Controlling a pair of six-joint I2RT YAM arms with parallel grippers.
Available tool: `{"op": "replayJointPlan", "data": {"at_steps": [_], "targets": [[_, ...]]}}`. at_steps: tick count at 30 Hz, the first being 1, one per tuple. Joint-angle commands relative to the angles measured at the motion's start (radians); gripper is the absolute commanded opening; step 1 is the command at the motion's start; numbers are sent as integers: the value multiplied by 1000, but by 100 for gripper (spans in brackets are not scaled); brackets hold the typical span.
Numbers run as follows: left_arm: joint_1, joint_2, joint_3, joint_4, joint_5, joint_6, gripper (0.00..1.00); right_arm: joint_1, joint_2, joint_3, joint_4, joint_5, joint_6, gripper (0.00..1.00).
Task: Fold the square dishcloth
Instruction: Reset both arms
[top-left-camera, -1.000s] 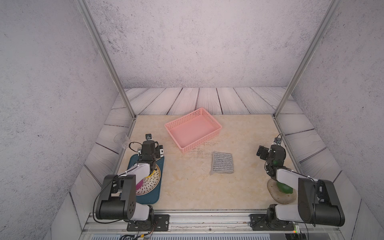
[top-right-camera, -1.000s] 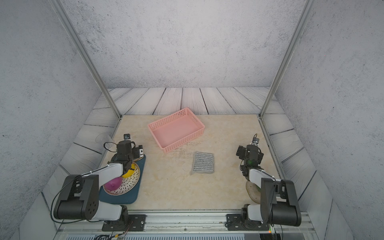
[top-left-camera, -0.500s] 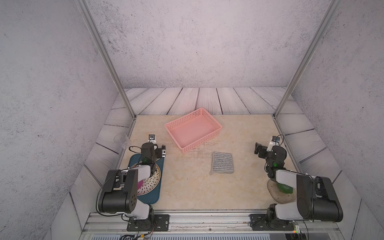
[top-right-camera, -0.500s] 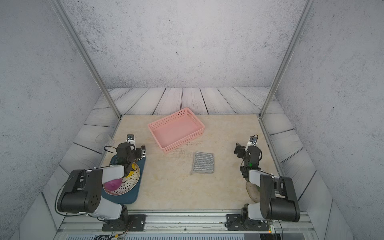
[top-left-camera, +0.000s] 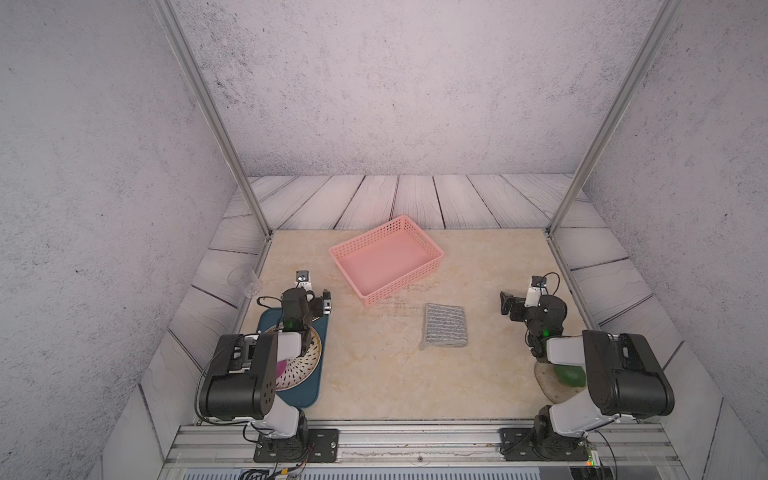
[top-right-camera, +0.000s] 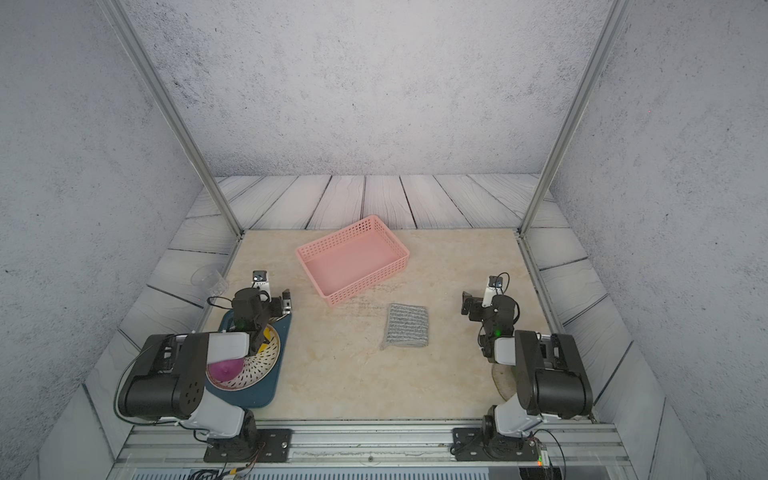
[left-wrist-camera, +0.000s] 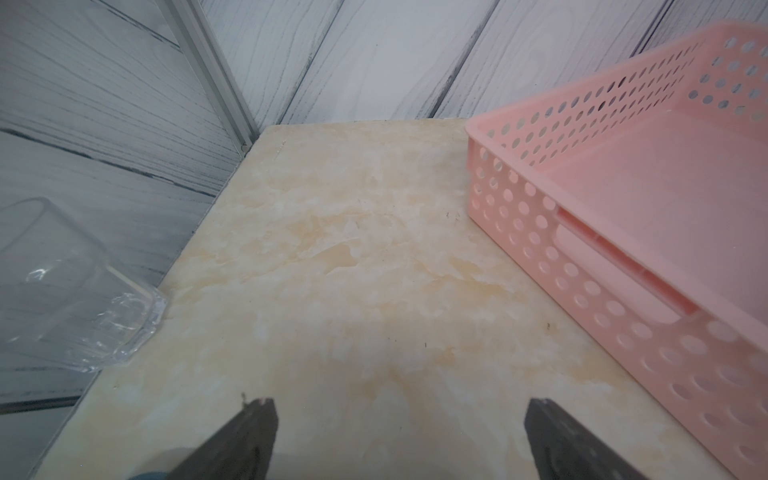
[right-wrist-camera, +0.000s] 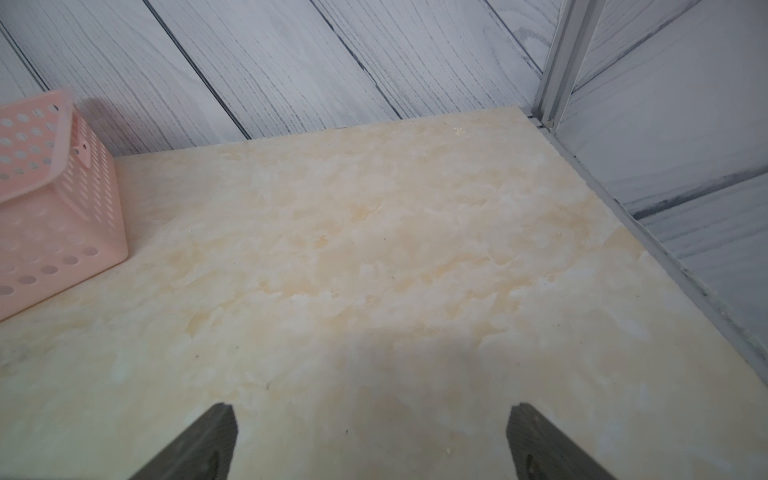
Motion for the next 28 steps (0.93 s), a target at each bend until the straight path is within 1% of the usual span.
{"op": "replayJointPlan", "data": {"at_steps": [1, 4, 28], "targets": [[9, -3, 7, 8, -14, -9, 100, 12, -14, 32, -72, 5, -27, 99], [9, -7, 1, 14, -52, -24, 100, 14, -14, 32, -69, 6, -28, 99], [8, -8, -1, 16, -54, -23, 100, 19, -13, 36, -78, 5, -36, 99]]}}
